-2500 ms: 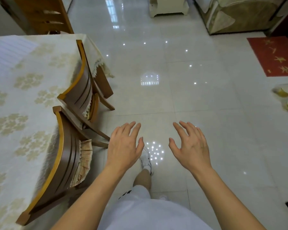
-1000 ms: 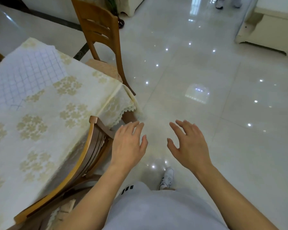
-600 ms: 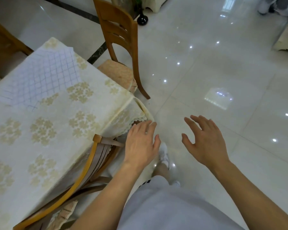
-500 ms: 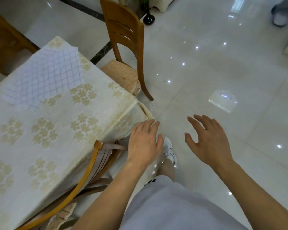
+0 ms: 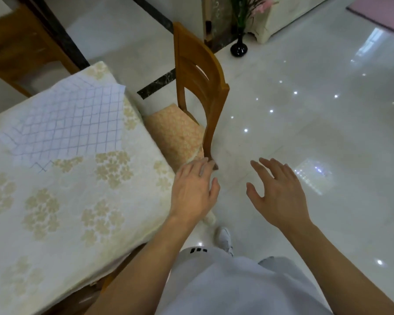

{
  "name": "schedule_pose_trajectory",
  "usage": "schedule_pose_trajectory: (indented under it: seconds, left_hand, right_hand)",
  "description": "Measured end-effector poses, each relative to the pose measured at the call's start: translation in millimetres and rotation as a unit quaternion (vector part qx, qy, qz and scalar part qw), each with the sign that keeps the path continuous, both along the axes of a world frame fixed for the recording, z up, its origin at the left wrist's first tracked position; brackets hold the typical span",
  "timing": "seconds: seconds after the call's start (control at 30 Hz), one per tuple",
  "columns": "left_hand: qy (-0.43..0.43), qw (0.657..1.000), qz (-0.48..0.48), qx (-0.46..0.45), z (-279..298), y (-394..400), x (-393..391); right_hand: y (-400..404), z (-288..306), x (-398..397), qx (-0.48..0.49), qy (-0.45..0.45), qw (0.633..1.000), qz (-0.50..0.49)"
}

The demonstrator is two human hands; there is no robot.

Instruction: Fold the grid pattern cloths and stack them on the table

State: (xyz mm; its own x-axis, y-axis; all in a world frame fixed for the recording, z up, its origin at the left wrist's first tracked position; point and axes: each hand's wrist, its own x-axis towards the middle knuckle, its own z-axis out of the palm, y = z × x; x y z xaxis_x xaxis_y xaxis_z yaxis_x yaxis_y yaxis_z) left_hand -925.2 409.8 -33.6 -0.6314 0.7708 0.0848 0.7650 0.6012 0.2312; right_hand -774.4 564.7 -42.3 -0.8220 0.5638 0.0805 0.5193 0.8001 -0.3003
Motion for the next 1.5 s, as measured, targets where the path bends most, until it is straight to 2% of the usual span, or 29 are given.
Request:
schedule_pose_trajectory:
  seconds: [0.43,0.87,1.03,1.3,1.5]
  left_hand:
    - [-0.003,0.994,0.103,-0.034,3,111,-92]
    - [0.010,0.963,0.269,-0.026,12,304,-165]
    - [-0.008,0.955,0.296,-0.027,16,358,-185]
    - [-0.020,0.938,0.344,-0.032,14,413,-247]
    - [-0.030,0.926,0.376,-0.021,6,440,-329]
  right_hand:
    - [132,-9,-131,-0.004,0.005,0.994,0.108]
    - [347,7,-256,-0.016,-0.017,0.962,0.272]
    - [417,9,-294,-0.012,-0.047,0.954,0.294]
    - [478,2,-368,-0.011,-0.046,0.945,0.323]
    - [505,-6,-462,0.005,-0.054,0.932,0.360]
